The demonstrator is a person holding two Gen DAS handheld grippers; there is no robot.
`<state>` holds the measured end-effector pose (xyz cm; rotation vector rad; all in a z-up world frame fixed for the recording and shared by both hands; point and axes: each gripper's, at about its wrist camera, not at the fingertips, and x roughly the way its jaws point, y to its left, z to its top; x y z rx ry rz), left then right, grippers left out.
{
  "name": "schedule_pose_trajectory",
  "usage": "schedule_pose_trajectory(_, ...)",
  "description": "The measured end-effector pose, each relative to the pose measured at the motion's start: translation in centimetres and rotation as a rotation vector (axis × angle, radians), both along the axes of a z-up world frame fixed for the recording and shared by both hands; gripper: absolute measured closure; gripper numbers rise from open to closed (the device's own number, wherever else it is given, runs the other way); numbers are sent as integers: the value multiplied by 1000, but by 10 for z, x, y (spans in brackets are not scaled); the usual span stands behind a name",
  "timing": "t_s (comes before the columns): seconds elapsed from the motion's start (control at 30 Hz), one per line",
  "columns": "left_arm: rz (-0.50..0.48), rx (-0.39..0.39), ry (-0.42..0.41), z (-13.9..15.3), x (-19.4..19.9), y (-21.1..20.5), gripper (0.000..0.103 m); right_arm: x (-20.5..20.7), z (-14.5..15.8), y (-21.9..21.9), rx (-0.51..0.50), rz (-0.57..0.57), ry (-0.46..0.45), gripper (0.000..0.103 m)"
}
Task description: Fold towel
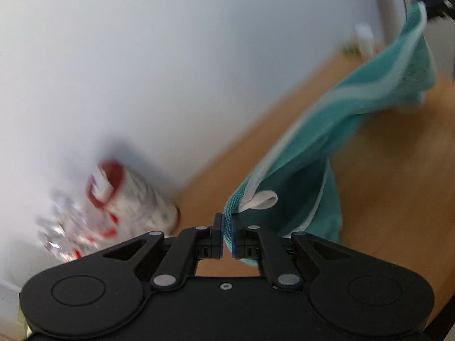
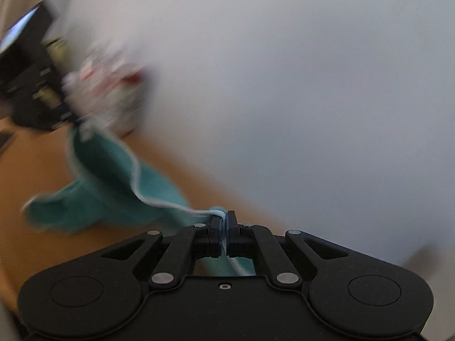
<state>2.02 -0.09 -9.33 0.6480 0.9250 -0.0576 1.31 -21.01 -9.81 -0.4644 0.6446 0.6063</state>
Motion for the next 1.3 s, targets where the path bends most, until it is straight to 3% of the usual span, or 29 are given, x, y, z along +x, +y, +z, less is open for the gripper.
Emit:
schedule_pose_trajectory(0.07,-6,-16,60,-30,-10,10,99,-12,-31,10,-7,35,106,99)
schedule_pose_trajectory(0.17,12,-7,99,-55,-15,16,99,-19,-49,10,-7,33,184,88)
schedule_pose_trajectory(0.27,34,-8,124,-70,-17,30,99,-17,-47,-6,-1,-21,196,85)
schedule_pose_trajectory(0.33,39,-7,127,-76,-19,34,99,-3,-42,-26,1,-98,171,72)
schedule_pose_trajectory(0.47,67,-40,145,-81,-13,41,98,44,-54,-58,-17,-254,138,71)
schedule_pose_trajectory(0.57,93,-39,164,-81,-11,38,98,76,-72,-74,-12,-359,202,71)
schedule_pose_trajectory(0.67,111,-18,179,-86,-9,38,98,94,-93,-89,-20,-428,211,71)
schedule_pose_trajectory(0.77,127,-21,189,-86,-10,40,98,105,-106,-99,5,-500,303,71)
schedule_pose_trajectory(0.9,132,-17,194,-87,-9,39,98,96,-107,-113,146,-560,384,71)
schedule_pose_trajectory(1.07,149,-27,201,-86,-8,40,98,108,-118,-116,264,-612,406,70)
schedule_pose_trajectory(1.1,150,-25,200,-86,-8,39,98,115,-120,-113,289,-609,411,80)
schedule_pose_trajectory(1.13,151,-25,200,-86,-7,40,98,119,-124,-107,291,-607,411,101)
schedule_pose_trajectory(1.3,202,-30,188,-78,-5,41,98,147,-110,-94,215,-562,314,101)
